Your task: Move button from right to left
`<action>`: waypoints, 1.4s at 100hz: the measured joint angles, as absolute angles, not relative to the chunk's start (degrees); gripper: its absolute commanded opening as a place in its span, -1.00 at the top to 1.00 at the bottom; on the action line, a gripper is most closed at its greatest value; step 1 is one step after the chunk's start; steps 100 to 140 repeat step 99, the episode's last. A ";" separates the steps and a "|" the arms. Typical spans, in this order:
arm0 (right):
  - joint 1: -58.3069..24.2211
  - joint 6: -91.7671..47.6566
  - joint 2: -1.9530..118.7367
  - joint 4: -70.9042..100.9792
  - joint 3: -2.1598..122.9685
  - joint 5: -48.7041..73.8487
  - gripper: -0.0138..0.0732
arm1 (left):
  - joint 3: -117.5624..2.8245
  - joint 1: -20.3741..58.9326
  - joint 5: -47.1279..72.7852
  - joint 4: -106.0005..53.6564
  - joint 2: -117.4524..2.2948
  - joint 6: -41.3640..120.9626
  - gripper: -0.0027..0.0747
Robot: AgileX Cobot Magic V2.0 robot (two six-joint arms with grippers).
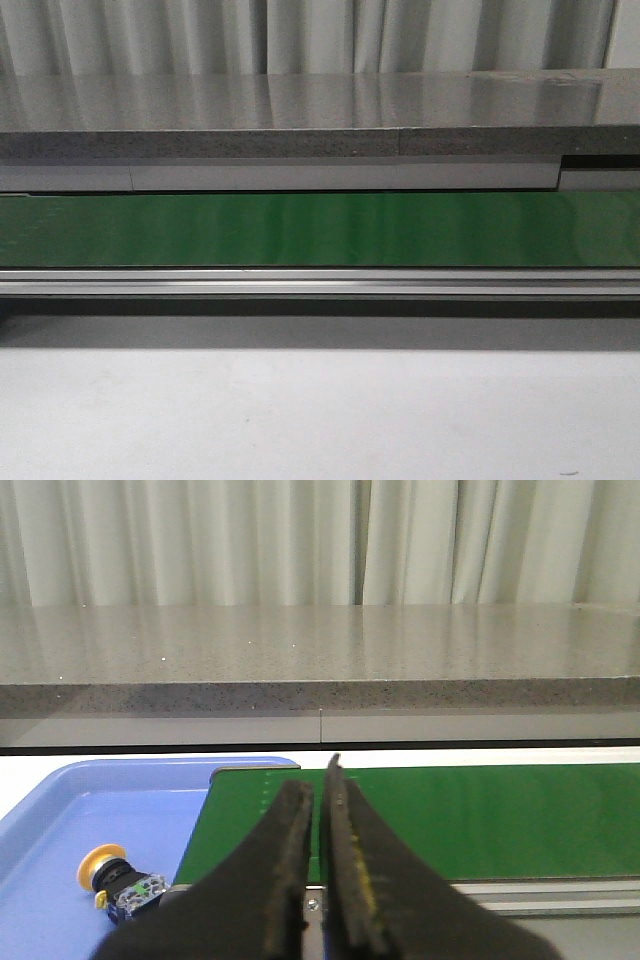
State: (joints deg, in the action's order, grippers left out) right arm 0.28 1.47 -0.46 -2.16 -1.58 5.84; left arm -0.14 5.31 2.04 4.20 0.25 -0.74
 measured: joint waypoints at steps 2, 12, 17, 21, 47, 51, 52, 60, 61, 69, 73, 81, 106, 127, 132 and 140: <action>0.28 1.47 -0.46 -2.16 -1.58 5.73 0.84 | -0.14 5.31 2.04 4.20 0.25 -0.74 0.92; 0.28 1.61 -0.46 -2.16 -1.58 5.36 0.84 | -0.14 5.31 2.04 4.20 0.25 -0.74 0.92; 0.28 1.60 -0.46 -2.16 -1.58 5.37 0.84 | -0.14 5.31 2.04 4.20 0.25 -0.74 0.92; 0.28 1.60 -0.46 -2.16 -1.58 5.23 0.84 | -0.14 5.31 2.04 4.20 0.25 -0.74 0.92; 0.28 1.60 -0.51 -2.16 -1.69 5.24 0.84 | -0.14 5.31 2.04 4.20 0.25 -0.74 0.92; 0.28 1.60 -0.51 -2.16 -1.69 5.24 0.84 | -0.14 5.31 2.04 4.20 0.25 -0.74 0.92; 0.28 1.60 -0.51 -2.16 -1.69 5.24 0.84 | -0.14 5.31 2.04 4.20 0.25 -0.74 0.92; 0.28 1.60 -0.51 -2.16 -1.69 5.24 0.84 | -0.14 5.31 2.04 4.20 0.25 -0.74 0.92; 0.28 1.60 -0.51 -2.16 -1.69 5.24 0.84 | -0.14 5.31 2.04 4.20 0.25 -0.74 0.92; 0.28 1.60 -0.51 -2.16 -1.69 5.24 0.84 | -0.14 5.31 2.04 4.20 0.25 -0.74 0.92; 0.28 1.60 -0.51 -2.16 -1.69 5.24 0.84 | -0.14 5.31 2.04 4.20 0.25 -0.74 0.92; 0.28 1.60 -0.51 -2.16 -1.69 5.24 0.84 | -0.14 5.31 2.04 4.20 0.25 -0.74 0.92; 0.28 1.60 -0.51 -2.16 -1.69 5.24 0.84 | -0.14 5.31 2.04 4.20 0.25 -0.74 0.92; 0.28 1.60 -0.51 -2.16 -1.69 5.24 0.84 | -0.14 5.31 2.04 4.20 0.25 -0.74 0.92; 0.28 1.60 -0.51 -2.16 -1.69 5.24 0.84 | -0.14 5.31 2.04 4.20 0.25 -0.74 0.92; 0.28 1.60 -0.51 -2.16 -1.69 5.24 0.84 | -0.14 5.31 2.04 4.20 0.25 -0.74 0.92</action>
